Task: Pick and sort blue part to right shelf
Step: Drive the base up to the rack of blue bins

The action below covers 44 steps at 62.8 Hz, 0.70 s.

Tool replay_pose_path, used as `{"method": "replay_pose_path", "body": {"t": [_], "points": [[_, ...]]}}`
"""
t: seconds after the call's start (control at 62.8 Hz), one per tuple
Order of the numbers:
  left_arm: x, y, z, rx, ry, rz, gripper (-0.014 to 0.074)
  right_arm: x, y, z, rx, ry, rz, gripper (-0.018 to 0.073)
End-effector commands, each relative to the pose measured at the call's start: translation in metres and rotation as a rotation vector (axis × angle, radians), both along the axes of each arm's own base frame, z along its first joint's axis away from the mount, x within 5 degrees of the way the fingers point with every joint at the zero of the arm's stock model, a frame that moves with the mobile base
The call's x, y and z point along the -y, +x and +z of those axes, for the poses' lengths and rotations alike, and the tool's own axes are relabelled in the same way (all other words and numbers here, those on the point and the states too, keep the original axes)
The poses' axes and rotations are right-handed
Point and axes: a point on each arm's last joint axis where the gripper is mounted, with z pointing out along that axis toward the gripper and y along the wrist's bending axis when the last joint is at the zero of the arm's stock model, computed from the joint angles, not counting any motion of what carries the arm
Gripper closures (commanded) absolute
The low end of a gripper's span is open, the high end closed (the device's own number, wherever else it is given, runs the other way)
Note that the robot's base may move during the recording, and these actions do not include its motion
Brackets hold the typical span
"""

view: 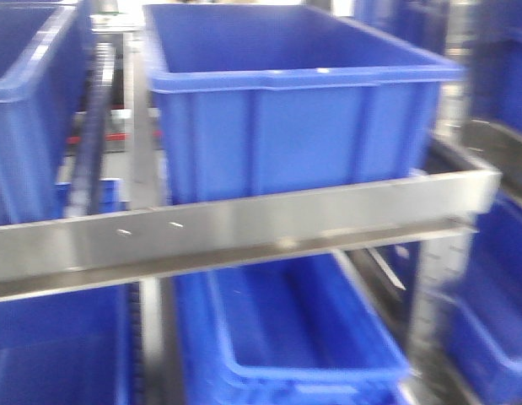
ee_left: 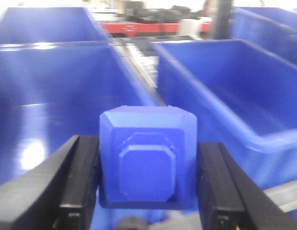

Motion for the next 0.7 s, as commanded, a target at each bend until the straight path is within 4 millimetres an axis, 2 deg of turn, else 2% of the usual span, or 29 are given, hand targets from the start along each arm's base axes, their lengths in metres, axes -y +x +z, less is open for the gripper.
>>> {"method": "replay_pose_path", "body": {"t": [0.0, 0.684], "points": [[-0.001, -0.0015, 0.0186, 0.12, -0.016, 0.01, 0.0281, 0.0007, 0.0002, 0.0172, 0.116, -0.008, -0.005, 0.0201], [-0.001, -0.0015, 0.0186, 0.12, -0.016, 0.01, 0.0281, 0.0007, 0.0002, 0.0172, 0.116, -0.008, -0.005, 0.0201]]}}
